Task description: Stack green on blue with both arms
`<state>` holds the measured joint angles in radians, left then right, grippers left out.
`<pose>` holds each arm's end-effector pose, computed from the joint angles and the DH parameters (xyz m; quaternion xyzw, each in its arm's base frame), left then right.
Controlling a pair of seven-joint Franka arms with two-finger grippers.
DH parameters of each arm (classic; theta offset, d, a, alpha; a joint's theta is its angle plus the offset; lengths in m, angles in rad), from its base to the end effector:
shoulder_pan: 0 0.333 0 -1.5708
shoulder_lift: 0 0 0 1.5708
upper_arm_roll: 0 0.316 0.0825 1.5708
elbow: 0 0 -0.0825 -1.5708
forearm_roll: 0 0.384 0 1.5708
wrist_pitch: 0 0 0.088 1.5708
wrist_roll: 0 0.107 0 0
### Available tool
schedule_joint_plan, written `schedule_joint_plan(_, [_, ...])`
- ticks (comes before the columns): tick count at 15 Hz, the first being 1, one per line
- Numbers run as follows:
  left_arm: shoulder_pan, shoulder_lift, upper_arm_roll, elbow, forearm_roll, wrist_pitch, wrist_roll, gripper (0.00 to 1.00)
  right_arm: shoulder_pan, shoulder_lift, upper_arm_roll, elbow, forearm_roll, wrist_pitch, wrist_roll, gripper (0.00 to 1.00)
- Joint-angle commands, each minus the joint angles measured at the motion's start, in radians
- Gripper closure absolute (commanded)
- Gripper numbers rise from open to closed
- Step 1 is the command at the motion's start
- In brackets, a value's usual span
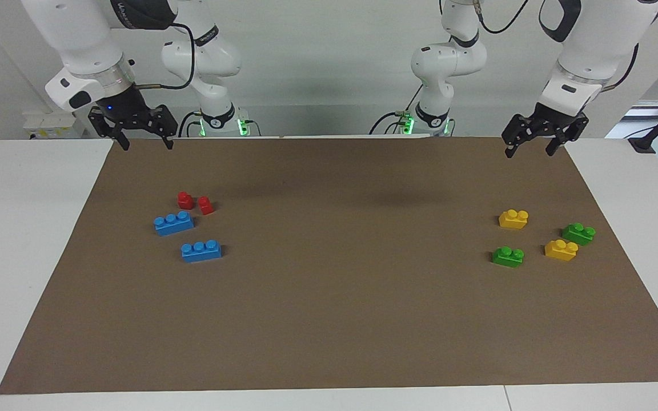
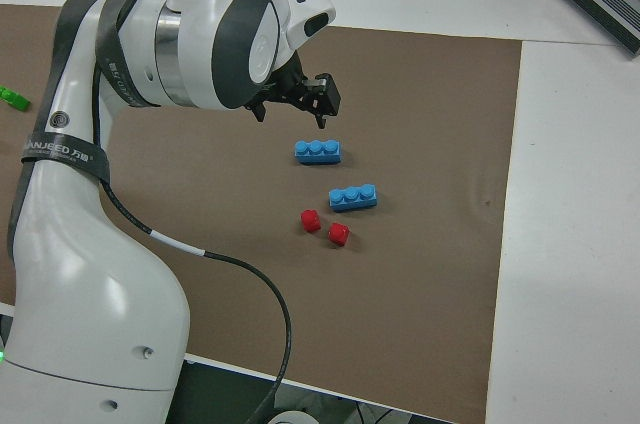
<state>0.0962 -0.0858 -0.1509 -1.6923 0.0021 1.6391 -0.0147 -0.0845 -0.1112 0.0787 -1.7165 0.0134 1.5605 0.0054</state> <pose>0.5326 -0.0323 0.6190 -0.9996 0.0199 -0.0161 0.0069 0.5168 0.0007 0.6144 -0.9997 0.0060 0.0226 0.0024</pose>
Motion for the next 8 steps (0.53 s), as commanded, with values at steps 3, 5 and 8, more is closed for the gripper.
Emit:
schedule_joint_plan(3, [-0.003, -0.009, 0.008, 0.006, -0.017, -0.008, 0.013, 0.00, -0.011, -0.021, 0.006, -0.020, -0.010, -0.014, -0.002, 0.00])
schedule_joint_plan(5, [-0.003, -0.011, 0.008, 0.006, -0.017, -0.008, 0.015, 0.00, -0.017, -0.021, 0.004, -0.023, 0.000, -0.002, 0.027, 0.00])
schedule_joint_plan(8, [-0.003, -0.012, 0.008, 0.005, -0.017, -0.008, 0.015, 0.00, -0.018, 0.010, 0.004, -0.021, 0.031, 0.050, 0.203, 0.00])
